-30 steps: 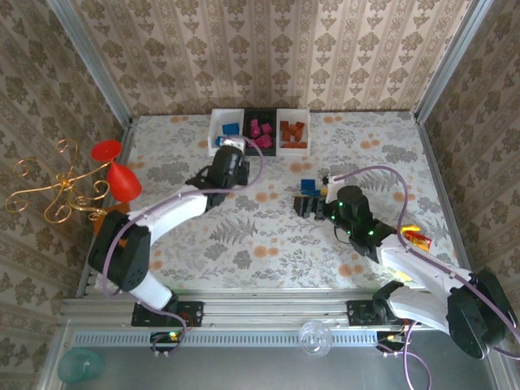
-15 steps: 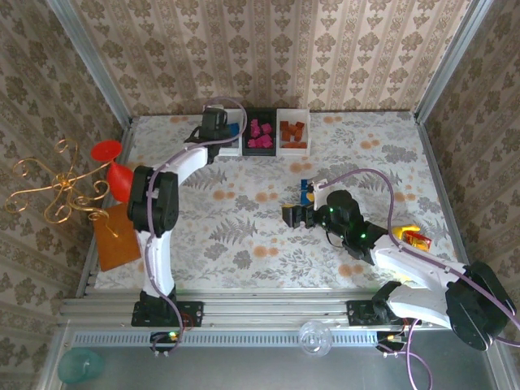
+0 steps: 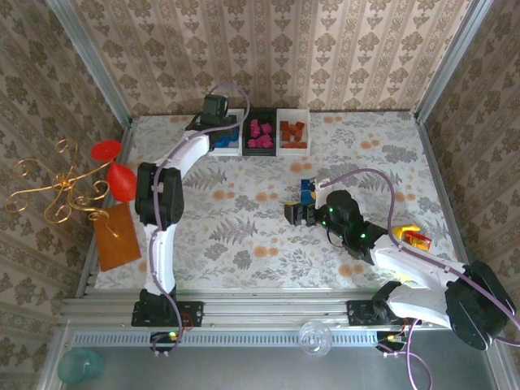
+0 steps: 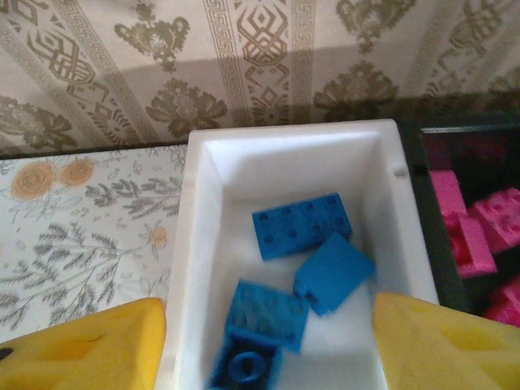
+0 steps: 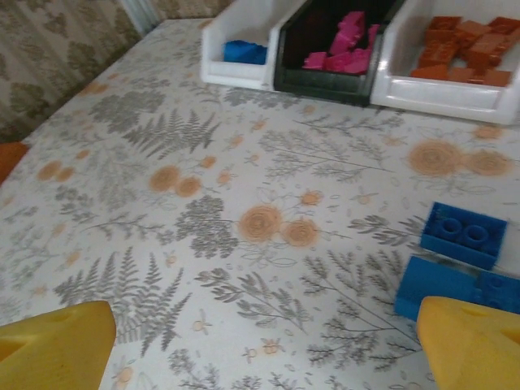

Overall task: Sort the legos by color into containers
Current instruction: Place the lego in the container, then move the lego to the center of the table.

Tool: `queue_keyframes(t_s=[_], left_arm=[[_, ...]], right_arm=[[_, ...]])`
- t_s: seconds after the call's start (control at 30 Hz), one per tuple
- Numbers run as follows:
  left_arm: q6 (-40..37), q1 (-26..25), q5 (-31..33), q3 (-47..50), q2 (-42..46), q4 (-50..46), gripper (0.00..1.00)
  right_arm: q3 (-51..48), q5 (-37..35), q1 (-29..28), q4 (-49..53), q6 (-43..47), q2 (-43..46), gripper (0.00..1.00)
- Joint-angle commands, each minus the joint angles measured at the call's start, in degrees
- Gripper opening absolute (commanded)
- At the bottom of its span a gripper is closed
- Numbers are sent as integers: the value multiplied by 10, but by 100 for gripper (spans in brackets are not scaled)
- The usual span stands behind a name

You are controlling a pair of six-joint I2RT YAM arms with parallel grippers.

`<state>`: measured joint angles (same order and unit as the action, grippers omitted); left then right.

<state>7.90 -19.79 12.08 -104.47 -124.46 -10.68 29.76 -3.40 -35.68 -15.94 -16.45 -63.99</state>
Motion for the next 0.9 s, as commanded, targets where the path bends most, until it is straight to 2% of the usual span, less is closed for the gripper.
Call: queue_keyframes(t_s=[0.0, 0.17, 0.37, 0.5, 0.7, 0.77, 0.87], left_arm=[[27, -14, -56, 94, 120, 57, 72], [68, -52, -112, 309, 269, 158, 74], [101, -90, -163, 483, 392, 195, 75], [123, -108, -191, 533, 442, 185, 75], [107, -137, -201, 560, 477, 120, 76], [100, -140, -226, 577, 481, 126, 76], [89, -140, -284, 622, 483, 186, 76]], right_arm=[[9, -83, 0, 34, -4, -9, 97], [25, -94, 22, 72, -30, -32, 97], [76, -93, 47, 140, -52, -106, 97], [132, -92, 47, 196, -56, -172, 93], [211, -99, 47, 270, -79, -263, 83], [224, -107, 47, 273, -85, -283, 81], [247, -123, 47, 279, -80, -319, 80]])
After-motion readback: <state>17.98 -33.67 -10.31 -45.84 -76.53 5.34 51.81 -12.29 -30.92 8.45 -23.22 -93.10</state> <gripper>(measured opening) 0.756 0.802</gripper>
